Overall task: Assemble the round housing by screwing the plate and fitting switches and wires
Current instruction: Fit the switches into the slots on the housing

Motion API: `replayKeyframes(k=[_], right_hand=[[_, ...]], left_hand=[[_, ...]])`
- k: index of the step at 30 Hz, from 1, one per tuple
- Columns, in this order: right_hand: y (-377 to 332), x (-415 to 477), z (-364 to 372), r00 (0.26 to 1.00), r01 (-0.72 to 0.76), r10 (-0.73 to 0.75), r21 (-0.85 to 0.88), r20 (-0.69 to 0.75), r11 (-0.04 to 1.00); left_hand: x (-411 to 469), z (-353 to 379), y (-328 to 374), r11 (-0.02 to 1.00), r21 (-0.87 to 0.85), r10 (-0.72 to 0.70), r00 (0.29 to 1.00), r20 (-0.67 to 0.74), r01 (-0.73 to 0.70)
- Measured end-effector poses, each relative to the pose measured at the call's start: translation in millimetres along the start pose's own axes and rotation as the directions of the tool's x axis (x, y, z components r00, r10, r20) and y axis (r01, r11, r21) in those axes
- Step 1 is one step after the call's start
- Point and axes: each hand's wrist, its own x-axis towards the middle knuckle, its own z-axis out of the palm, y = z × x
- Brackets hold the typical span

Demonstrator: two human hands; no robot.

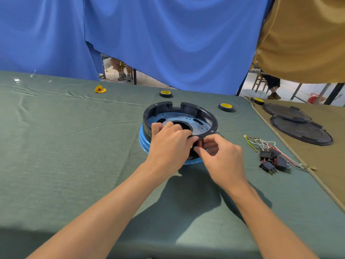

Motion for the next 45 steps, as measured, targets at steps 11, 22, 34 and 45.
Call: replayKeyframes(k=[11,22,34,45], right_hand=[[5.6,-4.0,7.2,0.995,0.071,-0.069,0.032,-0.067,0.997],[14.7,6.4,-11.6,0.956,0.257,-0.248,-0.041,0.156,0.965],[18.7,55.5,-32.6,0.830,0.317,-0.254,-0.045,0.497,0.947],[17.6,66.0,-27.1,0.871,-0.014,-0.064,0.153,0.488,0.988]], left_hand=[[-9.2,11.2,-18.5,0.980,-0.187,0.075,0.997,0.004,-0.072],[-11.4,13.6,-21.7,0.981,-0.166,0.087,0.994,-0.059,-0.096],[-9.5,15.6,-25.8,0.972,-0.203,0.107,0.992,-0.064,-0.118],[-9.5,14.5,-22.6,0.974,-0.205,0.086,0.994,-0.064,-0.097]])
